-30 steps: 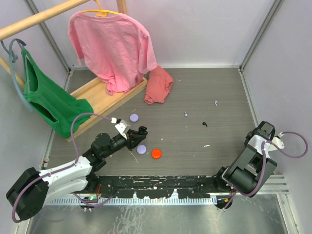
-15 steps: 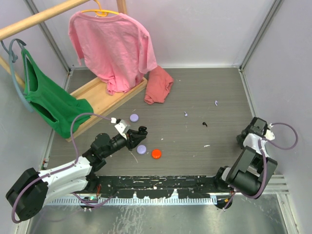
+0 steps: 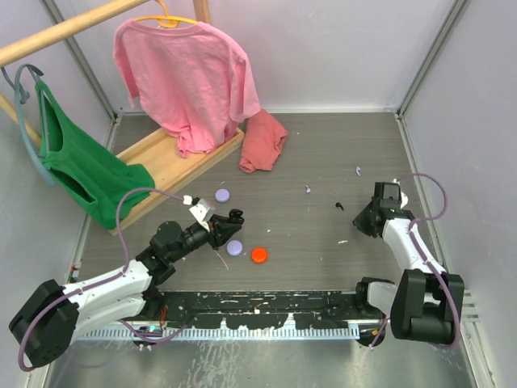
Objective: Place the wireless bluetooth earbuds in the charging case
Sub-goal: Pick up the earbud from the center of the board, then place the earbud at the center of the board.
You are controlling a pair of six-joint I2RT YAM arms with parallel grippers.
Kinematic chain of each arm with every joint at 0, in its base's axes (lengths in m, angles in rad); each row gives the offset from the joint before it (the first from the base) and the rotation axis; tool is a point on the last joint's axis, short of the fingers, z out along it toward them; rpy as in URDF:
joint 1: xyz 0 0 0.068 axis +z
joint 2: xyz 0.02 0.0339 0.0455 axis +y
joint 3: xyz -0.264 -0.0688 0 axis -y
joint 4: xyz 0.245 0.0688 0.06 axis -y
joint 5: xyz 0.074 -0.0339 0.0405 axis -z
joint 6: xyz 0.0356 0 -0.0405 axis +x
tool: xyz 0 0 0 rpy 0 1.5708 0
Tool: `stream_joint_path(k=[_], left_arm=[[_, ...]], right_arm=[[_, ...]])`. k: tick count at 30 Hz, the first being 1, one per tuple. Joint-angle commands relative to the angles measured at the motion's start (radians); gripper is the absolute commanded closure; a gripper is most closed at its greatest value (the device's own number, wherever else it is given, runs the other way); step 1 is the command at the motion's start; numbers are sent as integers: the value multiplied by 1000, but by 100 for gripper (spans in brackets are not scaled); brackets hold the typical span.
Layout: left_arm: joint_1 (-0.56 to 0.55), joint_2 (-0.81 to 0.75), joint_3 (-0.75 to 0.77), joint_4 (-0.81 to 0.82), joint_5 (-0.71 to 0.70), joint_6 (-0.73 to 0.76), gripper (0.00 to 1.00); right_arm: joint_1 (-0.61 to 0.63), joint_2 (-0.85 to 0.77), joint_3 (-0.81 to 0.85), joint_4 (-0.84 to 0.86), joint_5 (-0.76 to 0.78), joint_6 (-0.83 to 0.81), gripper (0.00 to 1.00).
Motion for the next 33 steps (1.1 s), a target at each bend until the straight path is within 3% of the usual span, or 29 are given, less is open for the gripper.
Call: stream_joint_path(k=[1, 12, 15, 21, 33], left_arm=[[-2, -14, 2, 35, -12, 12, 100], [-1, -22, -5, 37, -18, 26, 100], [-2, -28, -9, 39, -25, 29, 100], [-2, -35, -11, 35, -32, 35, 100], [-1, -42, -12, 29, -38, 42, 100]], right_arm=[[130, -18, 48, -3, -66, -15, 84], [617, 227, 202, 39, 29, -42, 83], [696, 298, 239, 38, 35, -82, 82], [832, 428, 318, 10, 77, -139, 81], [909, 498, 383, -72, 147, -234, 59]])
